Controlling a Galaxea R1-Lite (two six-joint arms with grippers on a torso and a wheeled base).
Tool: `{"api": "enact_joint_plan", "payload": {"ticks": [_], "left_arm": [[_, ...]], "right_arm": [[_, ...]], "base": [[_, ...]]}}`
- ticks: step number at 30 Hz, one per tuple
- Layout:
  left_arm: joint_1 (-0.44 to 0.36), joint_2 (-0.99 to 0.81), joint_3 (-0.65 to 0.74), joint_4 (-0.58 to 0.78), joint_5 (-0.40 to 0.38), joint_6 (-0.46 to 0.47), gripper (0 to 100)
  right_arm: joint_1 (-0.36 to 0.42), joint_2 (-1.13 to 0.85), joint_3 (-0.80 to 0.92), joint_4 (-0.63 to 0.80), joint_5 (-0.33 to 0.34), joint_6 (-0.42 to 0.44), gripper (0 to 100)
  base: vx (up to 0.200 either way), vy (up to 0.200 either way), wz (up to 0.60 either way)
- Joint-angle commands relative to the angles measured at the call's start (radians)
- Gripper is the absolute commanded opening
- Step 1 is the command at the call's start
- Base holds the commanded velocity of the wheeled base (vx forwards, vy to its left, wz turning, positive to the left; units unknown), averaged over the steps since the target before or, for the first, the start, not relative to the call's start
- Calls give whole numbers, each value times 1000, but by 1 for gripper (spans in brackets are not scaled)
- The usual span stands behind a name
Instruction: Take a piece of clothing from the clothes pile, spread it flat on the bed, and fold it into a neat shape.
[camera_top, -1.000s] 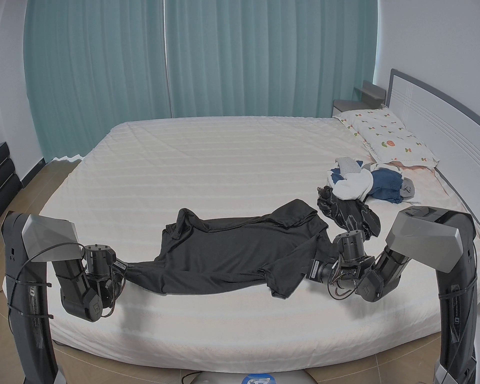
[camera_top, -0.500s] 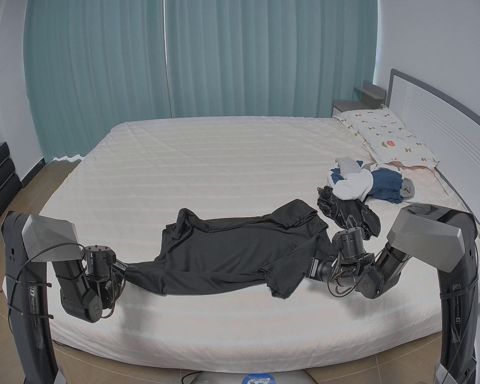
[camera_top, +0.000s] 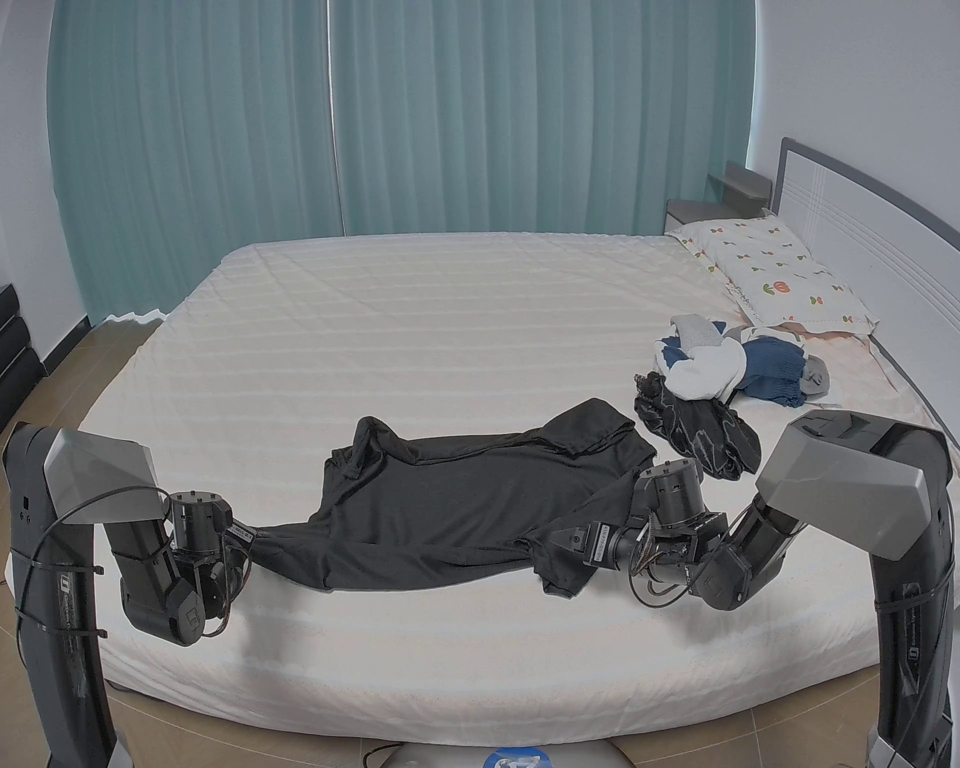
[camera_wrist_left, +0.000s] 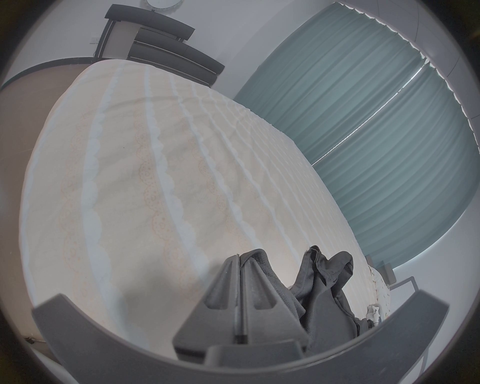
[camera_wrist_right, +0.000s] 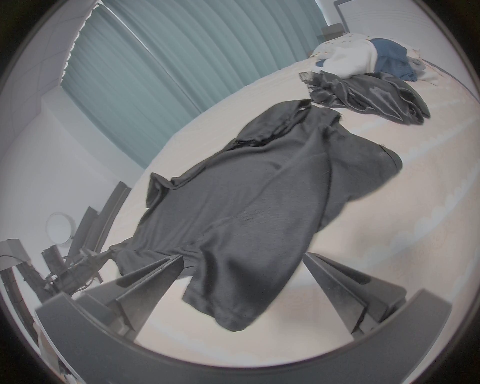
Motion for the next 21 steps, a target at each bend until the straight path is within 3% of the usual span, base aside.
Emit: {"api": "enact_joint_plan", "payload": {"ticks": [1, 10, 11, 21], "left_arm": [[0, 0, 0, 1, 0, 0, 0], [0, 0, 0, 1, 0, 0, 0], [0, 0, 2, 1, 0, 0, 0], [-8, -5, 26, -1, -1, 21, 0]], "right_arm": [[7, 69, -19, 0, -29, 9, 100], [2, 74, -27, -5, -29, 19, 100], [1, 77, -33, -11, -29, 24, 0], [-24, 17, 19, -13, -32, 50, 0]], "base": [[0, 0, 0], [0, 0, 0], [0, 0, 0], [0, 0, 0]]}}
